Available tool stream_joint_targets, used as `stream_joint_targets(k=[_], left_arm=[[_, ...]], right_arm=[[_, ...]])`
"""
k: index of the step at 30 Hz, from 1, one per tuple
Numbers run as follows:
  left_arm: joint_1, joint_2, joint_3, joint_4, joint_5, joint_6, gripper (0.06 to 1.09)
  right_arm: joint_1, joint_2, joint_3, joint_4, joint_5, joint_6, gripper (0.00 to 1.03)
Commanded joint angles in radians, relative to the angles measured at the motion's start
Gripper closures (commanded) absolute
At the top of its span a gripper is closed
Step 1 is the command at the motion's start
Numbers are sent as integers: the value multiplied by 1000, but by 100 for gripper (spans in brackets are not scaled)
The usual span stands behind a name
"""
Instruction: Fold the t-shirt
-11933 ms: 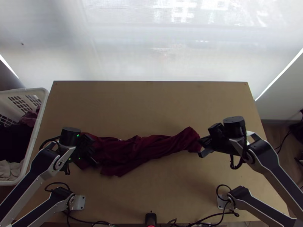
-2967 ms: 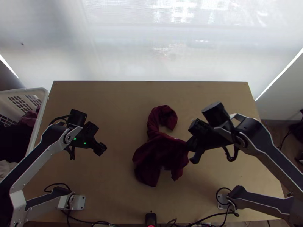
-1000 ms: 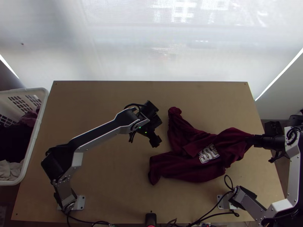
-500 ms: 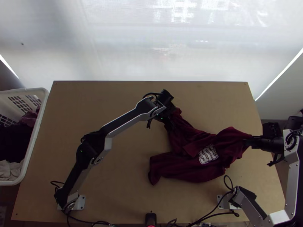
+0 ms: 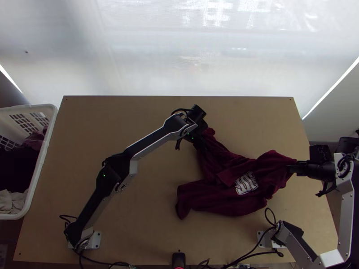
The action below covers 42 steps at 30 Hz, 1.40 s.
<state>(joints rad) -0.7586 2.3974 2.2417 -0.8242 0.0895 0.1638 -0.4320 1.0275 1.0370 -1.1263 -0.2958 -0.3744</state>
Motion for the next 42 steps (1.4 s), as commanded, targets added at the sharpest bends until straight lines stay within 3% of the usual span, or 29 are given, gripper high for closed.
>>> stream_joint_targets(k=[1, 2, 5, 18, 27, 42], left_arm=[[-4, 0, 9, -10, 52, -20, 99], [-5, 0, 9, -10, 53, -26, 105], [-8, 3, 6, -21, 98, -21, 105], [58, -81, -2, -95, 110, 6, 105], [208, -218, 13, -131, 122, 8, 105], [542, -560, 12, -277, 170, 6, 105]], right_arm=[[3, 9, 8, 3, 0, 0, 99], [3, 11, 8, 3, 0, 0, 99], [3, 13, 11, 5, 0, -3, 99], [4, 11, 8, 5, -2, -8, 100], [7, 11, 5, 5, -6, -4, 100], [59, 43, 95, 62, -28, 91, 100]])
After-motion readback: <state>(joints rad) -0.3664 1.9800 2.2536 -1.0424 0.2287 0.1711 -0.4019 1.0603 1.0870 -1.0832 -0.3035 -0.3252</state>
